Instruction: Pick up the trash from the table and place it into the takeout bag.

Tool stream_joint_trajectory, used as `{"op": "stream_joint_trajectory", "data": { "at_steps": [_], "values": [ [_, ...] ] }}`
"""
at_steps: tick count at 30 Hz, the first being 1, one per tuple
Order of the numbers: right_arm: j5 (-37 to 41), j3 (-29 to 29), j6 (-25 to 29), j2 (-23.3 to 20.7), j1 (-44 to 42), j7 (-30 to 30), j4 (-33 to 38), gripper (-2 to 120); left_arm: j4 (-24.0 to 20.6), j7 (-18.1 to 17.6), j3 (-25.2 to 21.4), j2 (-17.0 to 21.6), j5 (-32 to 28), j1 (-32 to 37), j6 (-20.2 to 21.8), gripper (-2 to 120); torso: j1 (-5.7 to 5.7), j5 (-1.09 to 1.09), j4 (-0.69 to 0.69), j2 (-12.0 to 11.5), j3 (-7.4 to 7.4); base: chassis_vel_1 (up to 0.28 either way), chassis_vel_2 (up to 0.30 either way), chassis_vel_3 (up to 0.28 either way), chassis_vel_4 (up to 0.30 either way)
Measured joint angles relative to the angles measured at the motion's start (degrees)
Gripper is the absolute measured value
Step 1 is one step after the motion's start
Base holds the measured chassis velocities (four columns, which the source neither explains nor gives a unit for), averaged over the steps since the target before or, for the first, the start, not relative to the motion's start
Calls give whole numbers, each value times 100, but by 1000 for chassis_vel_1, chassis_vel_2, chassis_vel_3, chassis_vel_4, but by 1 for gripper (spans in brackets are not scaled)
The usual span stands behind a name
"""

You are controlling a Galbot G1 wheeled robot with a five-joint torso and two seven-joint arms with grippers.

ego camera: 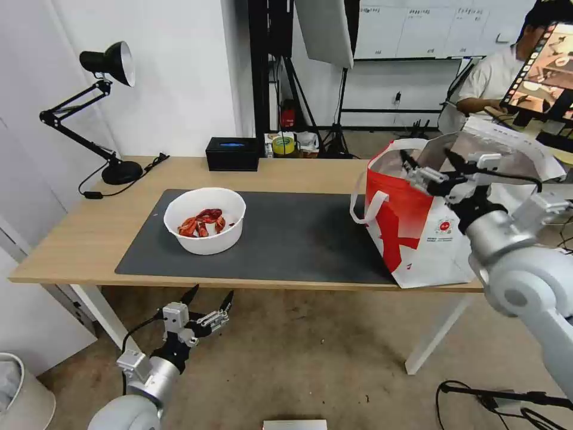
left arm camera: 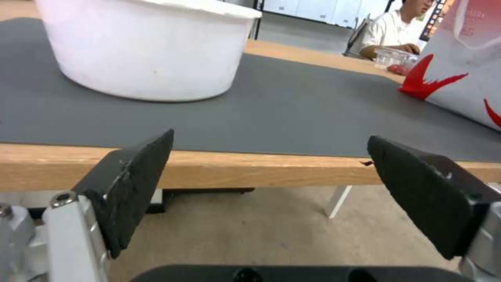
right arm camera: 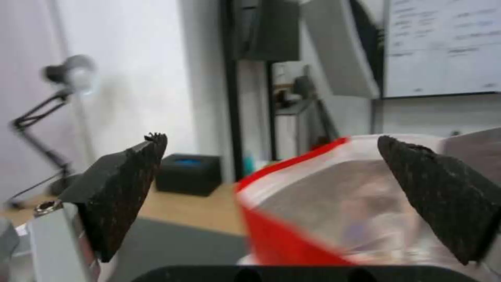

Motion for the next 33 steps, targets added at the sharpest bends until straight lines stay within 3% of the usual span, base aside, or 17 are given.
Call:
{"op": "stream_joint_trajectory", "data": {
  "at_steps": [11,14,21,33],
  "values": [
    [-1476,-555,591,538,-1472,-322,428,100,-100,17,-126,-6,7,109,-29,100,-1,0,0,1,-1,0,0,0,0],
    [-2295,-892,1082,937,-2099,-289,334,100,-100,21,-124,-17,13,122,-38,100,0,1,0,1,0,0,0,0,0],
    [-3488,-1087,1912,1578,-2947,-230,-133,100,-101,24,-96,-21,25,112,-48,100,-1,1,-1,1,0,0,0,0,0],
    [-3704,-1031,2166,1786,-3202,-210,-541,100,-108,35,-124,-1,23,133,-107,100,0,1,0,0,0,0,0,0,0]
  ]
}}
